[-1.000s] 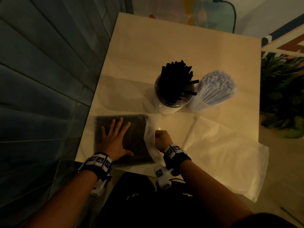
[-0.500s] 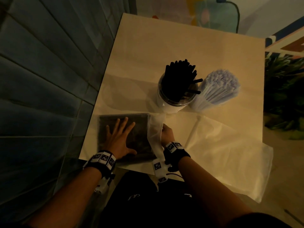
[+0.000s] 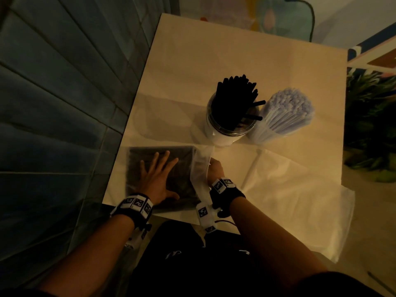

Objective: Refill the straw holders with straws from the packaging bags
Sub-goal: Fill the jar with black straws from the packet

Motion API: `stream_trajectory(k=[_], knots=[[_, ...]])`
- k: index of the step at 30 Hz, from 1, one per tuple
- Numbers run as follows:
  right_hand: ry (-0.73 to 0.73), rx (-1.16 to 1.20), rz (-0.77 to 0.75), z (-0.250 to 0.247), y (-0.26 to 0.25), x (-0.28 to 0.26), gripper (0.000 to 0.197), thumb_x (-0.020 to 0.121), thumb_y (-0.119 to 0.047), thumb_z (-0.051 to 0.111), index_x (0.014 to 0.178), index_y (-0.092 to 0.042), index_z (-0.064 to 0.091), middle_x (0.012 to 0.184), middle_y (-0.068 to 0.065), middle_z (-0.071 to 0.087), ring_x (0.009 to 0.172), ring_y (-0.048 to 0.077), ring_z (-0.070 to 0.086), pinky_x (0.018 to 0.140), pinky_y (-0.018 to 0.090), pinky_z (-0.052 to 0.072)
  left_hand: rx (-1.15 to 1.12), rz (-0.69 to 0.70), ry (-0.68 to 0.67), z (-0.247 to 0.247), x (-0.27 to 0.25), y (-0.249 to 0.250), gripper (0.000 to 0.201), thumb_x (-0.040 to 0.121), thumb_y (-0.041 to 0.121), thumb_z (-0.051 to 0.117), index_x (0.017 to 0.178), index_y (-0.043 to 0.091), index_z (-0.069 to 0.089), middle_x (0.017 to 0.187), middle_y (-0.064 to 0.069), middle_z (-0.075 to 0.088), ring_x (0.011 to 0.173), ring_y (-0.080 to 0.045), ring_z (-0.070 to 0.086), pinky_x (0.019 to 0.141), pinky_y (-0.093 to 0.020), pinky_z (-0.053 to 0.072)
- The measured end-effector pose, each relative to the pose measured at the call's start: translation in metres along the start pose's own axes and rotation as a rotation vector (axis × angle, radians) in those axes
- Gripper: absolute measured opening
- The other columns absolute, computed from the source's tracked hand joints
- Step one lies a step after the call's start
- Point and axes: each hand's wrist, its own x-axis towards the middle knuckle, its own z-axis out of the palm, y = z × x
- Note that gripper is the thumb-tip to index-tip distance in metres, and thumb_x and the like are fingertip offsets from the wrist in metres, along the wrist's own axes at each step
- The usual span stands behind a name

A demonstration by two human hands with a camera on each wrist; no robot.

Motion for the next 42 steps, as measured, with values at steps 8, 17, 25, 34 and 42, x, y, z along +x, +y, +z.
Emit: stream_trajectory(k=[8, 17, 25, 34, 42], knots=[[-0.086, -0.013, 0.001, -0.015, 0.003, -0.006, 0.035, 0.096, -0.015, 0.061, 0.130, -0.006, 0.059, 0.116, 0.011, 0.064, 0.117, 0.024, 0.058, 0.090, 0.032, 0.043, 0.013, -0.008, 0.042, 0.005, -0.001, -0.001, 0.126, 0.057, 0.068, 0.079, 0.152, 0.045, -0.001, 0.163, 0.011, -0.017, 0.150, -0.022, -0.018, 0.115, -0.067, -0.005], [-0.099, -0.056, 0.004, -0.005, -0.003, -0.010, 0.030, 0.094, -0.025, 0.061, 0.122, -0.014, 0.066, 0.116, 0.010, 0.067, 0.111, 0.026, 0.061, 0.083, 0.028, 0.040, 0.018, -0.015, 0.029, 0.002, -0.002, 0.002, 0.125, 0.060, 0.068, 0.078, 0.153, 0.043, -0.002, 0.162, 0.010, -0.019, 0.149, -0.023, -0.019, 0.115, -0.067, -0.006], [-0.096, 0.209, 0.096, -0.013, 0.016, -0.009, 0.022, 0.085, -0.026, 0.071, 0.105, -0.018, 0.074, 0.110, 0.012, 0.071, 0.106, 0.032, 0.065, 0.096, 0.053, 0.052, 0.028, -0.006, 0.033, 0.006, 0.001, 0.002, 0.127, 0.058, 0.071, 0.077, 0.153, 0.043, -0.002, 0.162, 0.011, -0.019, 0.149, -0.023, -0.019, 0.115, -0.067, -0.006], [-0.126, 0.160, -0.029, -0.011, 0.006, -0.019, 0.026, 0.094, -0.010, 0.064, 0.119, -0.003, 0.065, 0.099, 0.005, 0.063, 0.089, 0.014, 0.060, 0.077, 0.022, 0.049, 0.030, -0.016, 0.028, 0.004, 0.000, 0.006, 0.125, 0.060, 0.070, 0.077, 0.154, 0.041, -0.001, 0.163, 0.009, -0.018, 0.149, -0.023, -0.019, 0.115, -0.066, -0.006], [-0.089, 0.649, 0.184, -0.057, 0.025, -0.028, 0.011, 0.084, 0.005, 0.068, 0.088, -0.003, 0.063, 0.090, 0.019, 0.065, 0.069, 0.027, 0.066, 0.058, 0.029, 0.060, 0.024, 0.003, 0.024, 0.004, 0.001, 0.004, 0.126, 0.059, 0.070, 0.077, 0.154, 0.041, -0.001, 0.162, 0.010, -0.018, 0.149, -0.022, -0.019, 0.115, -0.066, -0.005]])
